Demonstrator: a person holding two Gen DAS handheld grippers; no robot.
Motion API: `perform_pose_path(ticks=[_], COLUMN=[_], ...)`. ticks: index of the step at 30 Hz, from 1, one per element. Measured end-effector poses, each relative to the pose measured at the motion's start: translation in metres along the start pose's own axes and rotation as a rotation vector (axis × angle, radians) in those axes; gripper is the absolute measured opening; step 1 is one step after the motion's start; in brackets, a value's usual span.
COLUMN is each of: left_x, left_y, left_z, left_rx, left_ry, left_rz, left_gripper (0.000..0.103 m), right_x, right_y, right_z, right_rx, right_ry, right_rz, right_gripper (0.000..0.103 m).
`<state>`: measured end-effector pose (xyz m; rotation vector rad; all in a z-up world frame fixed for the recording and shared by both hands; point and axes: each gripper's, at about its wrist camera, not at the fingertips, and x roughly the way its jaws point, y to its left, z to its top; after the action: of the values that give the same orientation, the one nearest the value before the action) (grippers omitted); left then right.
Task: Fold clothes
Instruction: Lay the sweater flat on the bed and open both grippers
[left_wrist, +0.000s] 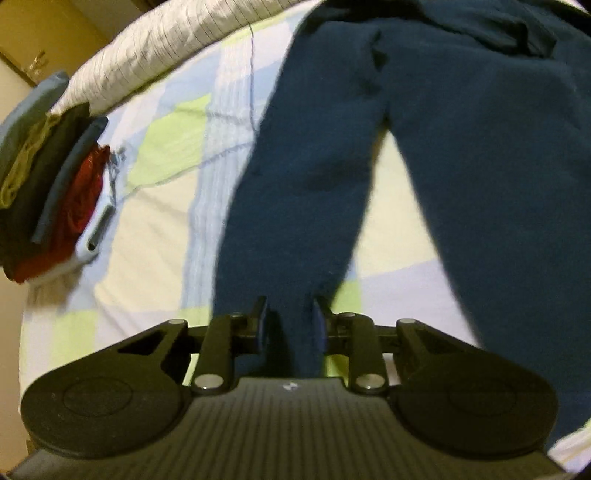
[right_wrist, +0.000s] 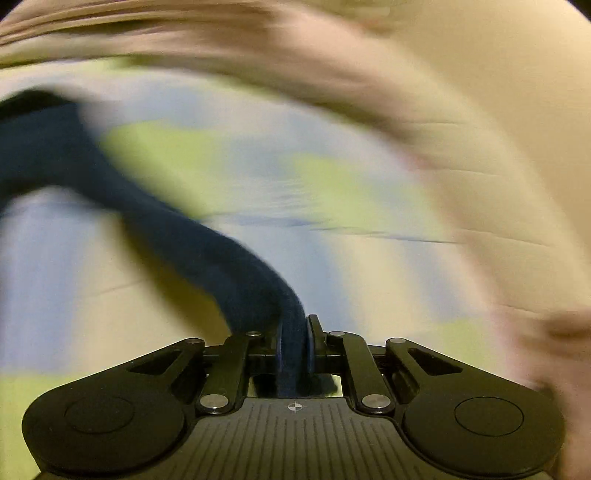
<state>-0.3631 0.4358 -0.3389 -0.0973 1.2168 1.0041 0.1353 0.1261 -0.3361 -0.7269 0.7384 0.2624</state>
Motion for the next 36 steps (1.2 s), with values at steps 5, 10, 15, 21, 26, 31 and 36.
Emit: perform_pose_path(ticks=[5, 10, 15, 21, 26, 31, 36], left_x=[-0.016, -0.024, 0.001, 0.061, 0.112, 0.128, 0.123], left_y=[0.034, 0.047, 0.009, -0.049, -0.083, -0.086, -0.052], left_z=[0.018, 0.069, 0.150, 0.227, 0.241, 0.248, 0.327], left_rx=[-0.157, -0.376, -0.565, -0.641, -0.655, -0.653, -0.616], left_ry=[-0.031, -0.078, -0.123, -0.086, 0.086, 0.146, -0.094], left_rz=[0.036, -0.259, -0.626, -0.807, -0.809, -0.934, -0.959], left_gripper=[0.023, 0.024, 0.030, 0.034, 0.029, 0.002, 0.002], right_x=[0.017, -0.015, -0.023, -0.010, 0.027, 0.042, 0.034], right_y=[-0.046, -0.007, 0.096, 0.218, 0.271, 0.285, 0.272], right_z=[0.020, 0.036, 0.069, 0.117, 0.130, 0.143, 0.211], right_rx=[0.241, 0.438, 0.461, 0.438, 0.478, 0.429, 0.489], right_ry=[0.168, 0.103, 0.107, 0.176, 0.305, 0.406, 0.214], right_rz=[-0.024, 0.447, 0.958, 1.242, 1.280, 1.290, 1.363], right_gripper=[0.058, 0.058, 0.057, 0.057, 0.049, 0.007, 0.007])
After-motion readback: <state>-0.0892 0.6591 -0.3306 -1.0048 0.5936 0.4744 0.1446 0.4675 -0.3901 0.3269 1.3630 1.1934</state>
